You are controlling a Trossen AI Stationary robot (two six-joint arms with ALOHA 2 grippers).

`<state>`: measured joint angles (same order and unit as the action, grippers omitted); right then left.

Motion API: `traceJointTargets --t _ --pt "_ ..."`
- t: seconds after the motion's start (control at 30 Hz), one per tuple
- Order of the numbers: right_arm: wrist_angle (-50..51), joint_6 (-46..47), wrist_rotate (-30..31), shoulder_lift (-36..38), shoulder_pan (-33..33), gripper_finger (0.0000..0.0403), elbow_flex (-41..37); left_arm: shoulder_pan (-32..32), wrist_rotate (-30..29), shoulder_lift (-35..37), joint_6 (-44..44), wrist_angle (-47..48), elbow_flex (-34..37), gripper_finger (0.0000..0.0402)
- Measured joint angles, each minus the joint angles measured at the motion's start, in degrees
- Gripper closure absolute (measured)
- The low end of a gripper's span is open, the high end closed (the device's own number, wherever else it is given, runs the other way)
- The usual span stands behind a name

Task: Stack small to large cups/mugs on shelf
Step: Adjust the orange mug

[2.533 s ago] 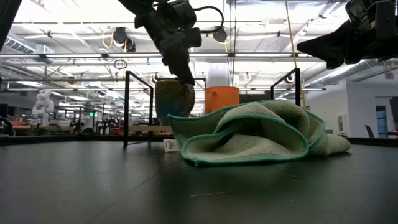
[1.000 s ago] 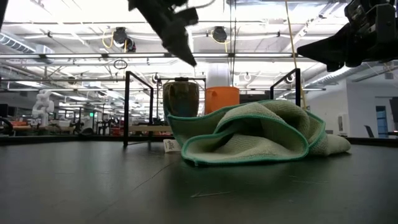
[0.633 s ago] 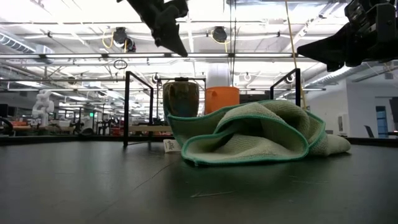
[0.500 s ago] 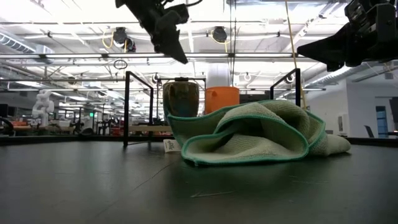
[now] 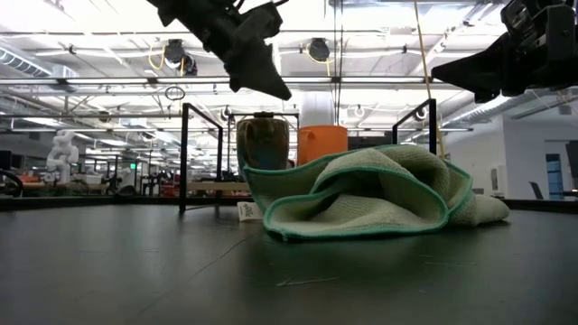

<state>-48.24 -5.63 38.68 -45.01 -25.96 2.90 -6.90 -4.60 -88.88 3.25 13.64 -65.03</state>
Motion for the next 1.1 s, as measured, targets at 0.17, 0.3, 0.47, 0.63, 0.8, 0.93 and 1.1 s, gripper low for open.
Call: traceJointTargets --t 0.17,0.3,0.47,0.63,0.8,0.93,1.1 --pt "-0.38 0.00 -0.02 0.00 0.00 0.0403 0.00 0.13 -0.48 -1.00 1.53 -2.41 0.10 0.0401" --pt "-0.38 0.00 -0.02 0.02 0.00 0.0403 -0.02 0.38 -0.01 -2.80 2.97 -2.89 0.14 0.0401" --pt "-0.62 -0.13 -0.24 0.00 0.00 0.0403 -0.01 1.14 -1.02 -3.97 2.46 -3.27 0.10 0.0401" --pt "-1.15 -0.22 -1.57 0.03 -0.04 0.0403 -0.01 1.04 -1.11 -4.71 2.47 -3.14 0.10 0.0401" --pt "-1.33 -1.07 -1.66 0.00 -0.04 0.0403 0.00 0.62 -1.09 -6.35 2.49 -3.41 0.08 0.0401" --pt "-1.49 -1.25 -1.72 0.00 -0.04 0.0403 0.00 0.02 -1.11 -7.74 2.81 -3.81 0.04 0.0401" --pt "-1.70 -1.27 -1.92 0.02 -0.04 0.0403 0.00 -0.94 -1.05 -7.68 2.60 -3.06 0.10 0.0401"
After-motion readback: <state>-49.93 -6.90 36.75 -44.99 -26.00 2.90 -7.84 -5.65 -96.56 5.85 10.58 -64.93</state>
